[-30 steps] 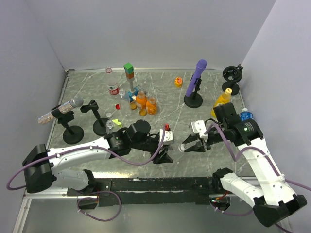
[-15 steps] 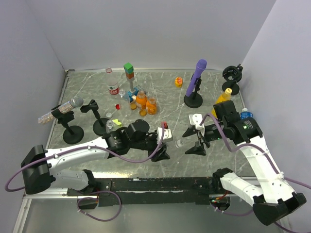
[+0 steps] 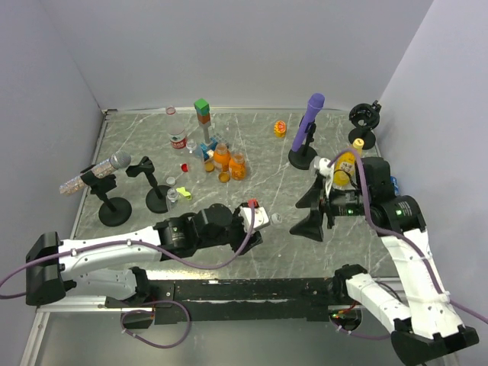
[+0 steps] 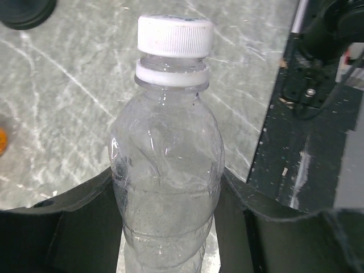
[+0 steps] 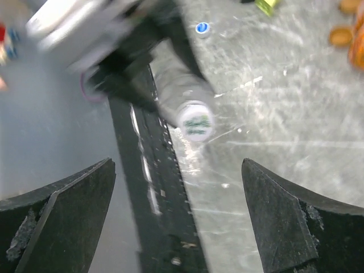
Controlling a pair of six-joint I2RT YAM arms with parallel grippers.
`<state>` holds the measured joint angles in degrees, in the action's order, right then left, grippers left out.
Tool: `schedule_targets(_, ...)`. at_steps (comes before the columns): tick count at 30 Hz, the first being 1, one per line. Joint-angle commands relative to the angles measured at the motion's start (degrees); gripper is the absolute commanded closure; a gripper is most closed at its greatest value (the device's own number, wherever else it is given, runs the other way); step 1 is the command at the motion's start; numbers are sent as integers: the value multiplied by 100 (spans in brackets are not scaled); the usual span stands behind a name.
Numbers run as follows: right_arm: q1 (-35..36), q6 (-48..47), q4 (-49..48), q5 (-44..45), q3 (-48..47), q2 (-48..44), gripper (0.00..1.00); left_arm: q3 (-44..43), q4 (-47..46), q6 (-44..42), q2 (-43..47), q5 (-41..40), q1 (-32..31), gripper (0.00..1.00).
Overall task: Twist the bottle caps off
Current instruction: Unscrew the bottle cap from the plastic bottle.
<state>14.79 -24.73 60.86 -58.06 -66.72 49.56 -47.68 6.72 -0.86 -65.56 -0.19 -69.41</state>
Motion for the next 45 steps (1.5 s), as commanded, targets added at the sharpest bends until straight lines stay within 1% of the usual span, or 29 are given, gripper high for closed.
schedule_targets(1,-423,1576,-611,-433,335,413,2,-188,-294,-1,-202,-1237,-371,73)
schedule_targets(6,-424,1542,-453,-329,432,756,7,-312,-426,25,-466,-1554,-530,73)
schedule_targets(9,-380,1497,-321,-443,449,958,12,-356,-513,42,-615,-1590,-565,72)
schedule_targets(12,-222,1541,-417,-250,563,1047,16,-373,-628,51,-686,-1581,-574,72)
schedule_targets(14,-152,1550,-452,-223,598,1134,21,-408,-628,42,-721,-1581,-574,72)
schedule_targets(18,-99,1542,-435,-197,520,1327,35,-479,-628,42,-800,-1581,-574,72)
schedule_targets(21,-64,1524,-408,-170,467,1416,44,-514,-628,51,-844,-1581,-583,72)
schedule_targets(26,-2,1454,-382,-118,432,1416,51,-532,-628,51,-879,-1572,-583,72)
schedule_targets(28,15,1410,-400,-117,423,1399,59,-541,-628,42,-888,-1555,-583,72)
schedule_targets(29,16,1375,-382,-126,405,1398,68,-549,-619,42,-906,-1537,-574,72)
schedule_targets(30,24,1305,-347,-135,388,1398,72,-549,-611,42,-897,-1528,-583,72)
schedule_targets(32,51,1112,-233,-214,335,1433,78,-558,-576,51,-880,-1502,-583,72)
schedule_targets(35,94,551,109,-468,204,1460,82,-497,-576,51,-766,-1301,-574,72)
schedule_targets(36,121,165,249,-547,133,1486,84,-444,-593,8,-661,-1178,-574,72)
schedule_targets(39,235,-1231,987,-812,-104,1548,88,-260,-610,-107,-380,-415,-495,71)
schedule_targets(41,323,-2023,1226,-838,-131,1443,89,-119,-628,-160,-151,488,-320,71)
schedule_targets(42,401,-2427,1374,-838,-140,1355,90,-58,-619,-168,-80,815,-223,71)
schedule_targets(44,568,-3655,1665,-812,-96,1127,89,-13,-514,-212,17,1580,-4,71)
schedule_targets(45,639,-4097,1701,-777,-44,987,89,-4,-453,-212,34,1931,110,71)
